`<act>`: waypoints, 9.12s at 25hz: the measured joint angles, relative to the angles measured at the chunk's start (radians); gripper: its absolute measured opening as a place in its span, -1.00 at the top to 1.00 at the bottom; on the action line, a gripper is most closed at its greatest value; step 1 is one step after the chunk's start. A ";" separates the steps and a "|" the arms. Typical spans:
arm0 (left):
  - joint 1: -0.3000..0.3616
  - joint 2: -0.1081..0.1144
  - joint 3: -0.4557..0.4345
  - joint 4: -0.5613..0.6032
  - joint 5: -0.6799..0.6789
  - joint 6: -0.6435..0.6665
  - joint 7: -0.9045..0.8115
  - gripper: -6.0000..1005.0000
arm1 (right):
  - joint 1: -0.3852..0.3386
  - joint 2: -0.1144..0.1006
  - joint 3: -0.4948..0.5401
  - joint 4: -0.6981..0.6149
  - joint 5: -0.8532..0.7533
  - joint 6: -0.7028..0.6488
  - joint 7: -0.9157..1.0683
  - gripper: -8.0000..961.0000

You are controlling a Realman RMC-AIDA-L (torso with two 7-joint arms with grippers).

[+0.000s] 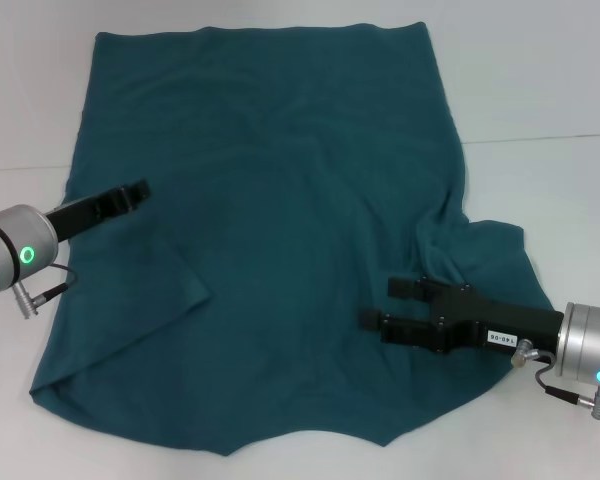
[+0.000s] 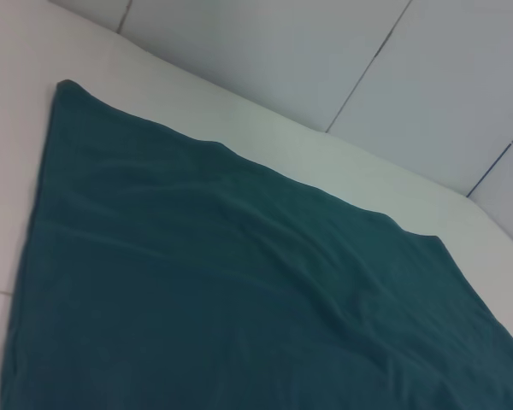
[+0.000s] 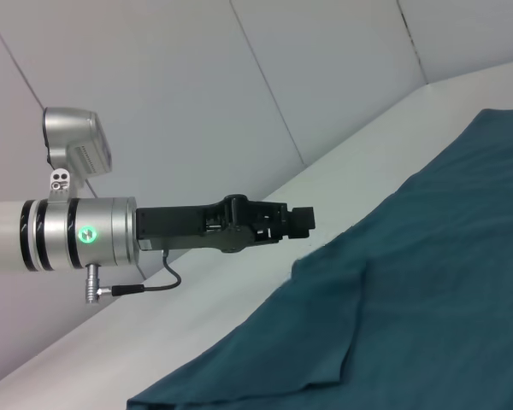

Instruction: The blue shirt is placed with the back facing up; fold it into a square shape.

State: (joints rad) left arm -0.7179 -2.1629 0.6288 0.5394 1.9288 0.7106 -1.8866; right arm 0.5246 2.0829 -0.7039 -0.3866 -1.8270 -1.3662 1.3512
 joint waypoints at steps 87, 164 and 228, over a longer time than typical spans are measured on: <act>0.258 0.006 0.035 0.142 0.139 0.828 0.625 -0.50 | 0.064 -0.101 0.078 -0.156 -0.367 0.315 0.795 -0.79; 0.247 0.000 0.035 0.134 0.117 0.828 0.558 -0.50 | 0.045 -0.134 0.147 -0.271 -0.467 0.256 0.850 0.67; 0.248 0.000 0.032 0.131 0.118 0.826 0.555 -0.50 | 0.049 -0.121 0.138 -0.237 -0.410 0.417 0.818 0.88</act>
State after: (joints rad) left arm -0.4694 -2.1629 0.6611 0.6703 2.0467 1.5371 -1.3315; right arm 0.5731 1.9618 -0.5660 -0.6239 -2.2371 -0.9493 2.1695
